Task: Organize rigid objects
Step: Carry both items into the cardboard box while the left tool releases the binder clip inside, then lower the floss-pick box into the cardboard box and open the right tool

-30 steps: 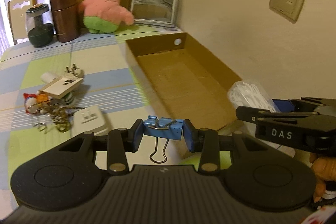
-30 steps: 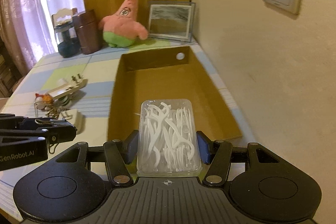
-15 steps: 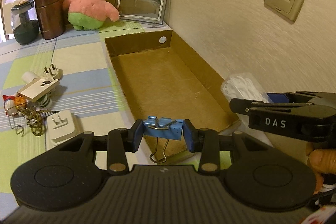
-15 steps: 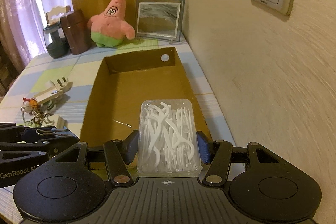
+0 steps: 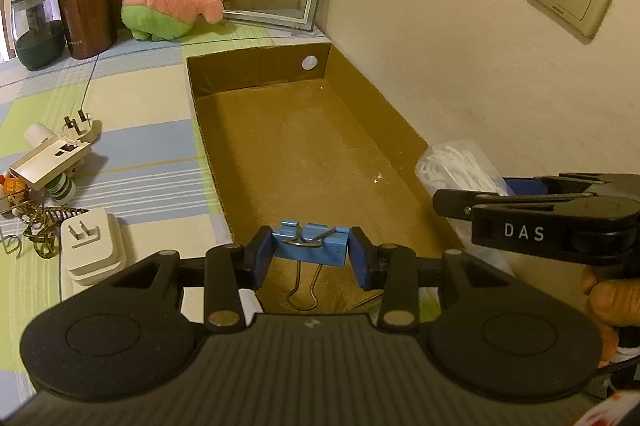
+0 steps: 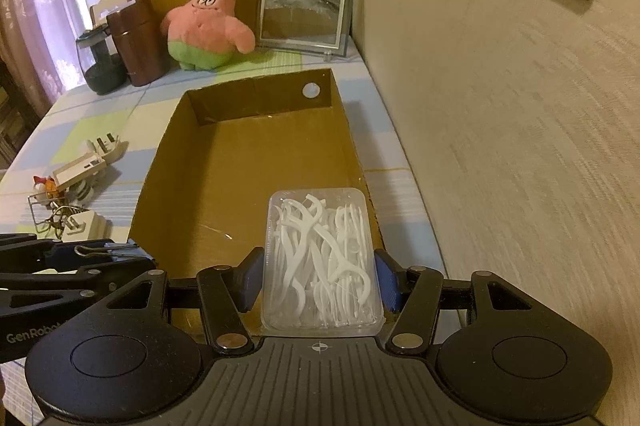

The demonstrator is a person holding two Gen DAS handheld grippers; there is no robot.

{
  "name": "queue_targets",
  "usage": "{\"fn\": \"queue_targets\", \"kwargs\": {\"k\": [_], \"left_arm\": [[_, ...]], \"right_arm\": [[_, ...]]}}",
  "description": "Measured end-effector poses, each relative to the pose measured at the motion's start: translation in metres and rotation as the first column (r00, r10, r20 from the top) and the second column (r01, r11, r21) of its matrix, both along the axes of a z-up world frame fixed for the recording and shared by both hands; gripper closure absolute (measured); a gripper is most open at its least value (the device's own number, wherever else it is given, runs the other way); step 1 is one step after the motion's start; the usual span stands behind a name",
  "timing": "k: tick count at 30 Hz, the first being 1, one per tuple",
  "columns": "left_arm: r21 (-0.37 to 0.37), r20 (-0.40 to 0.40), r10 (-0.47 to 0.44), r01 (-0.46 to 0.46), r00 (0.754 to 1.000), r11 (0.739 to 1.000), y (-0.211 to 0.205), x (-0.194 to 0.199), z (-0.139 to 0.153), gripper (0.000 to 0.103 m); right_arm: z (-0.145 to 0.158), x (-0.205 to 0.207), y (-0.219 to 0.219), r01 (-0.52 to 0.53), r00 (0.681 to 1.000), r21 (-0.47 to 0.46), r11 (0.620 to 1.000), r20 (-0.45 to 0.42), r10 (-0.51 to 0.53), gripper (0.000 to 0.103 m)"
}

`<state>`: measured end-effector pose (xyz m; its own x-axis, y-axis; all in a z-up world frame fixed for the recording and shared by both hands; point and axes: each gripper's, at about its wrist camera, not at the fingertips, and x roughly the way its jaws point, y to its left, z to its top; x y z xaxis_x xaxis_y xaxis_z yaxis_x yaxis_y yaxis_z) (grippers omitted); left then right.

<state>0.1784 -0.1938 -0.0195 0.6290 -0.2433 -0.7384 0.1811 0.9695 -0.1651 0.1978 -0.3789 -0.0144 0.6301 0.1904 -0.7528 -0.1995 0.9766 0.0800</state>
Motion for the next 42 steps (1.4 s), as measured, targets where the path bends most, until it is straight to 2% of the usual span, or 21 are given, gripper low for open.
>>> {"fn": "queue_targets", "kwargs": {"k": [18, 20, 21, 22, 31, 42], "left_arm": [[0.0, -0.027, 0.01, -0.01, 1.0, 1.0, -0.003, 0.018, -0.014, 0.068], [-0.007, -0.028, 0.01, -0.01, 1.0, 1.0, -0.002, 0.019, -0.015, 0.058], [-0.008, -0.025, 0.014, -0.014, 1.0, 1.0, -0.001, 0.019, -0.015, 0.047], [-0.013, -0.018, 0.016, -0.016, 1.0, 1.0, 0.001, 0.018, -0.015, 0.045], [0.025, 0.018, 0.03, -0.031, 0.999, 0.999, 0.011, 0.014, -0.01, 0.045], [0.036, 0.016, 0.027, -0.028, 1.0, 0.999, 0.013, 0.01, -0.01, 0.045]], "right_arm": [[-0.017, 0.02, 0.004, -0.018, 0.999, 0.015, 1.0, -0.039, 0.019, 0.049], [-0.017, 0.021, 0.005, -0.018, 0.999, 0.019, 1.0, -0.04, 0.019, 0.049], [-0.017, 0.021, 0.005, -0.018, 0.999, 0.019, 1.0, -0.04, 0.019, 0.049], [-0.017, 0.021, 0.005, -0.018, 0.999, 0.02, 1.0, -0.04, 0.019, 0.049], [-0.019, 0.019, 0.009, -0.018, 0.999, 0.02, 1.0, -0.044, 0.019, 0.049], [-0.017, 0.018, 0.013, -0.023, 0.999, 0.025, 0.999, -0.038, 0.024, 0.049]]}}
